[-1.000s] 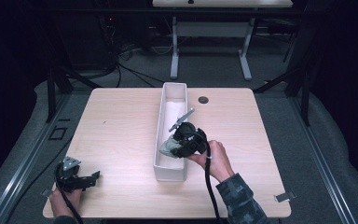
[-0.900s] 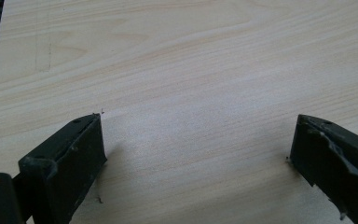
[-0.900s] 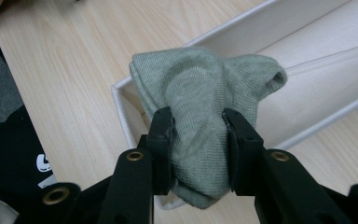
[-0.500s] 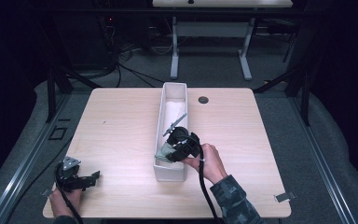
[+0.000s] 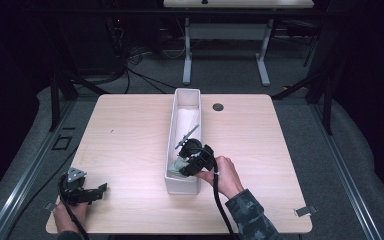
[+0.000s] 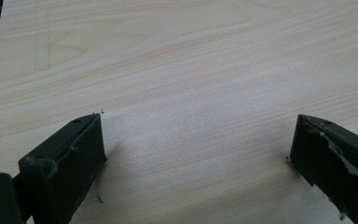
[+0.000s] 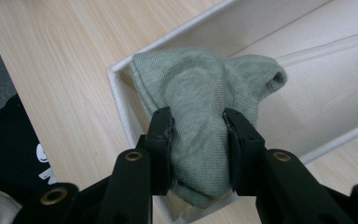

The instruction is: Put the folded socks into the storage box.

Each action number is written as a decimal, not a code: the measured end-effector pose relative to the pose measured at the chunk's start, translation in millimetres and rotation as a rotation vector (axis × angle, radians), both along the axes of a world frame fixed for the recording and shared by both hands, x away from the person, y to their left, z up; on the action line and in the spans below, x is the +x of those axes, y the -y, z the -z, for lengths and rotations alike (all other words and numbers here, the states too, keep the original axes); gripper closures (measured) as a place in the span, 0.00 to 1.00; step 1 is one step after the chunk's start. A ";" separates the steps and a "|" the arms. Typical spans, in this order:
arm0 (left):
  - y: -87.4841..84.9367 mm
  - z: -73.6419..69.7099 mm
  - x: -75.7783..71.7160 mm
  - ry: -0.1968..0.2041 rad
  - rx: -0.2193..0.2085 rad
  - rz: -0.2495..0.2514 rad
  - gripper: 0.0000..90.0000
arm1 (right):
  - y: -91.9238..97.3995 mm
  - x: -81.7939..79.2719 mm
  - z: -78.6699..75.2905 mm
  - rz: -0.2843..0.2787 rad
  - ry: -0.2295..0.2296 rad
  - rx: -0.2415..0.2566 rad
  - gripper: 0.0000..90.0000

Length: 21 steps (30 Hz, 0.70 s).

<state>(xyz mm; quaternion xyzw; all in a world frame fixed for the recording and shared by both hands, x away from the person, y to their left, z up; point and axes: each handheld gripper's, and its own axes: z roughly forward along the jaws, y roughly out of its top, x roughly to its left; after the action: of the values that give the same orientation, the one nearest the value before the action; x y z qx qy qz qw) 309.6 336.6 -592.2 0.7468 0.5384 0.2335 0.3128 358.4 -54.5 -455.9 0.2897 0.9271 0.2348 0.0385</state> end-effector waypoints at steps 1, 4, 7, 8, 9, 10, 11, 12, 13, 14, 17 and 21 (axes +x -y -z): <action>0.1 0.0 -0.1 0.001 0.001 0.000 0.03 | 0.3 0.4 0.3 -0.001 0.003 -0.008 0.73; 0.1 0.0 0.0 0.000 0.000 0.000 0.03 | 0.3 0.8 1.8 -0.001 -0.008 -0.004 0.73; -0.1 0.0 0.0 0.000 0.001 0.000 0.03 | -0.3 0.8 3.6 0.000 -0.009 -0.010 0.72; -0.1 0.0 0.0 0.000 0.000 0.000 0.03 | -0.5 1.0 4.2 -0.001 -0.010 -0.010 0.72; -0.1 0.0 0.0 0.000 0.001 0.000 0.03 | -0.9 0.8 4.1 0.004 -0.006 -0.024 0.72; 0.1 0.0 0.0 0.000 0.000 0.000 0.03 | -1.1 1.1 4.7 0.002 -0.010 -0.021 0.71; 0.1 0.0 0.0 0.000 0.000 0.000 0.03 | -1.3 1.3 5.1 0.000 -0.011 -0.019 0.71; 0.0 0.0 0.0 0.000 0.000 0.000 0.03 | -1.8 1.4 5.5 -0.001 -0.011 -0.021 0.70; 0.0 0.0 0.0 0.000 0.000 -0.001 0.03 | -2.3 1.6 6.0 -0.005 -0.011 -0.027 0.70; 0.1 0.0 -0.1 0.000 0.000 0.000 0.03 | -3.1 1.6 6.7 0.000 -0.013 -0.029 0.69; 0.1 0.0 -0.1 0.000 0.001 0.000 0.03 | -4.6 2.9 8.6 0.000 -0.019 -0.047 0.68; 0.0 0.0 0.0 0.000 0.000 0.000 0.03 | -6.1 4.3 10.0 0.000 -0.021 -0.048 0.67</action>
<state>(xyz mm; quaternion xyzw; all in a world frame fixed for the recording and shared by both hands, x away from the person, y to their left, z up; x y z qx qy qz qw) 309.5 336.6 -592.2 0.7468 0.5384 0.2337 0.3128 362.7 -48.4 -465.8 0.2909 0.9329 0.2092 0.0356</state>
